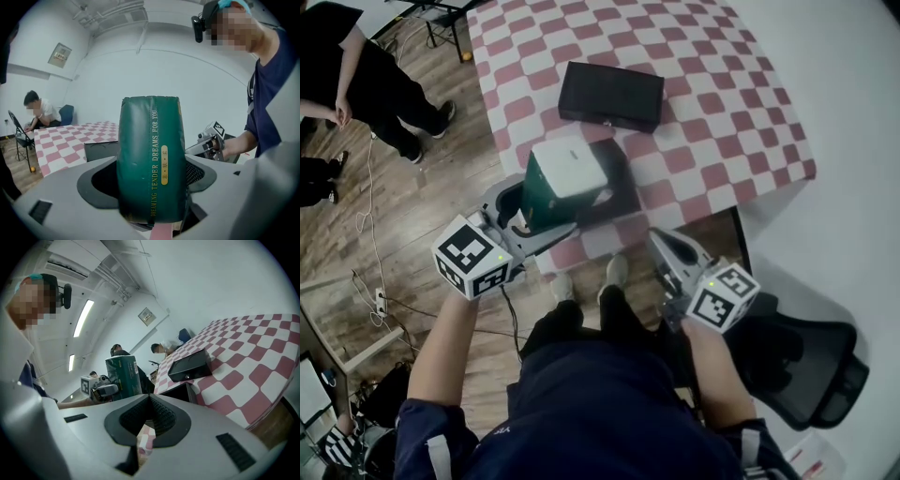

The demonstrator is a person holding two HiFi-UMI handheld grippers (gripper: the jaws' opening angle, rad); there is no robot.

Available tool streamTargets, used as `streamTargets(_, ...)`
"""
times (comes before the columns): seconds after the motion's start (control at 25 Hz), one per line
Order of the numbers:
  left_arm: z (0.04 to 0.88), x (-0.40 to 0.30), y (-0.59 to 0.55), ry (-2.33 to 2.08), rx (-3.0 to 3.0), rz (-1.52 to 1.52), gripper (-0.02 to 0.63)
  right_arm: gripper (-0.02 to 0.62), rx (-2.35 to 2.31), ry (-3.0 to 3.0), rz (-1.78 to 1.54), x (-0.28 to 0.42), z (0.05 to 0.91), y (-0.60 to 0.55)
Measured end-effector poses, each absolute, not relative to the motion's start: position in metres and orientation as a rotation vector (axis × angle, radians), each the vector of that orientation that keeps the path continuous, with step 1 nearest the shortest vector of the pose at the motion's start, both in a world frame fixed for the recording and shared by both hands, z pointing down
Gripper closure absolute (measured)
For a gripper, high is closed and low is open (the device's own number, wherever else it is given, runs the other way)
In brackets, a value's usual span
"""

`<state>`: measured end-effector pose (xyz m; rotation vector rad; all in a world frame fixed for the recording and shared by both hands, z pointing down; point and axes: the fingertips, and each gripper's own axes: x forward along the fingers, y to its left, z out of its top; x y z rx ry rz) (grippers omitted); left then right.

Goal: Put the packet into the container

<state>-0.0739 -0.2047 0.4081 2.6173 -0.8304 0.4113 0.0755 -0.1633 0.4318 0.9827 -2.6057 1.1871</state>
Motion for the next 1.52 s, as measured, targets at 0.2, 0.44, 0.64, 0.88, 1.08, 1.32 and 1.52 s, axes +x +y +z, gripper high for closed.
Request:
streamTargets(0.2,0.439,-0.061,-0.218,-0.828,2.607,0.681,0.187,0.578,0.969,-2.591,1.232,0.090,0.447,-0.173)
streamTargets(0.44,0.472,-0.048,-0.221,-0.783,2.583,1.050,0.187,0.578,0.955,-2.573,1.278,0.102,0.464,-0.172)
streamTargets(0.64,0.494,-0.042,-0.224,-0.705,2.538,1.302,0.187,0.578,0.950,-2.564,1.310,0.109,0.475,-0.170)
streamTargets(0.88,0.520,-0.036,-0.220,-0.589,2.441,1.547,0.187,0.578,0.949,-2.550,1.337,0.119,0.486,-0.167)
streamTargets(1.08,0.543,-0.036,-0.215,-0.508,2.311,1.712,0.187,0.578,0.960,-2.538,1.366,0.129,0.497,-0.167)
streamTargets(1.32,0.560,-0.032,-0.215,-0.457,2.263,1.807,0.187,0.578,0.965,-2.517,1.411,0.136,0.510,-0.164)
streamTargets(1.52,0.571,-0.032,-0.213,-0.433,2.234,1.817,0.187,0.578,0.955,-2.500,1.439,0.137,0.517,-0.162)
